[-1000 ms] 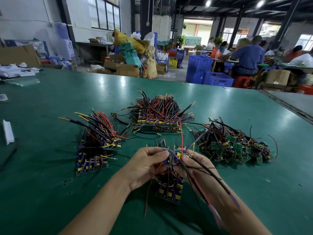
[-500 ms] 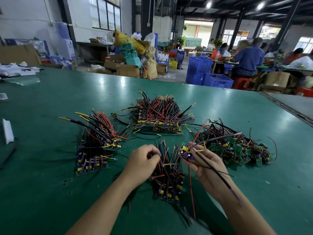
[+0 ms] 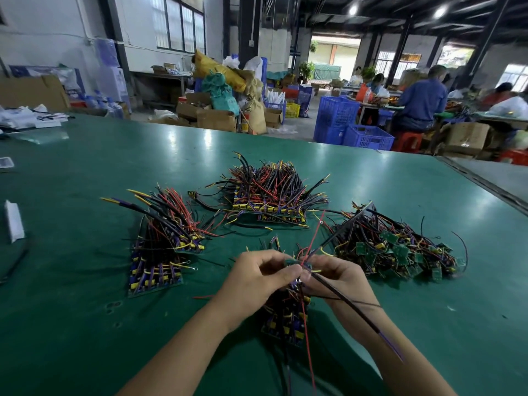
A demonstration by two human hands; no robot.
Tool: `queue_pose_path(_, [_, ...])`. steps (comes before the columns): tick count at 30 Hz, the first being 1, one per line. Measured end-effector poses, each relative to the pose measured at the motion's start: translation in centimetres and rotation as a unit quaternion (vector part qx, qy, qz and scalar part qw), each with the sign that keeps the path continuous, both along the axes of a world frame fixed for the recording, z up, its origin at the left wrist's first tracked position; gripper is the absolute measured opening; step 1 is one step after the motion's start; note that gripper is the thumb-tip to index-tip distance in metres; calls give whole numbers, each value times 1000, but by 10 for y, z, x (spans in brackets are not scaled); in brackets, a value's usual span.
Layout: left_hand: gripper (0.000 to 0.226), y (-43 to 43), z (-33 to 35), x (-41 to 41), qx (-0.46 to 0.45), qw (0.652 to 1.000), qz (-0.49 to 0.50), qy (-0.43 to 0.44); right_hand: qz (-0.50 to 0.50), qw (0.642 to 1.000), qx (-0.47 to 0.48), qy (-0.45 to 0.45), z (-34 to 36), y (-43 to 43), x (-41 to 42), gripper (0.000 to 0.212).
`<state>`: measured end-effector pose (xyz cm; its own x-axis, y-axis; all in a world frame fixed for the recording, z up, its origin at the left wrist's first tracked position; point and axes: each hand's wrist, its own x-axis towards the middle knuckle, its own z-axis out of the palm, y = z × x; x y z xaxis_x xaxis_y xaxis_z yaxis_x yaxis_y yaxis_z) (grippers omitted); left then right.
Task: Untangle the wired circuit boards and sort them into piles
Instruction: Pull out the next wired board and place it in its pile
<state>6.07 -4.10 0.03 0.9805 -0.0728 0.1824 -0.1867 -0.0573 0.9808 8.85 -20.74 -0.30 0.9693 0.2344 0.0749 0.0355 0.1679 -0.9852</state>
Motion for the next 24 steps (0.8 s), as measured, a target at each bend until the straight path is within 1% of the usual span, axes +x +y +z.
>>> queue_pose_path(3, [17, 1, 1, 1, -68, 997, -26, 31, -3, 999, -26, -20, -1, 0, 0, 32])
queue_pose_path(4, [14, 1, 1, 1, -72, 996, -22, 38, -1, 999, -30, -21, -1, -1, 0, 32])
queue_pose_path(6, [7, 0, 2, 0, -60, 997, -17, 45, 14, 999, -29, -17, 0, -2, -1, 24])
queue_pose_path(8, [10, -2, 2, -2, -46, 998, -17, 44, 24, 999, -27, -10, 0, -2, -1, 21])
queue_pose_path(10, [11, -4, 4, -2, -57, 997, -15, 46, 28, 1000, -4, 1, 1, -3, 1, 20])
queue_pose_path(11, [9, -4, 5, -2, -86, 994, -18, 57, 36, 999, 19, 7, 1, -3, 1, 18])
queue_pose_path(13, [16, -3, 6, 0, -148, 985, -29, 85, 62, 996, 59, 15, 1, -3, 1, 13])
queue_pose_path(16, [20, 1, 7, 1, -159, 982, -42, 93, 73, 994, 70, 35, -1, -3, 2, 10])
queue_pose_path(19, [27, 3, 6, 2, -171, 980, -33, 92, 81, 989, 111, 53, -4, -4, 4, 16])
queue_pose_path(22, [27, 4, 6, 4, -177, 981, -15, 78, 56, 995, 76, 24, -2, -5, 3, 37])
queue_pose_path(23, [25, 4, 6, 4, -184, 980, -6, 72, 39, 998, 56, 15, -2, -5, 3, 38])
queue_pose_path(24, [23, 5, 7, 5, -197, 978, 3, 68, 21, 999, 37, 9, -1, -6, 3, 34])
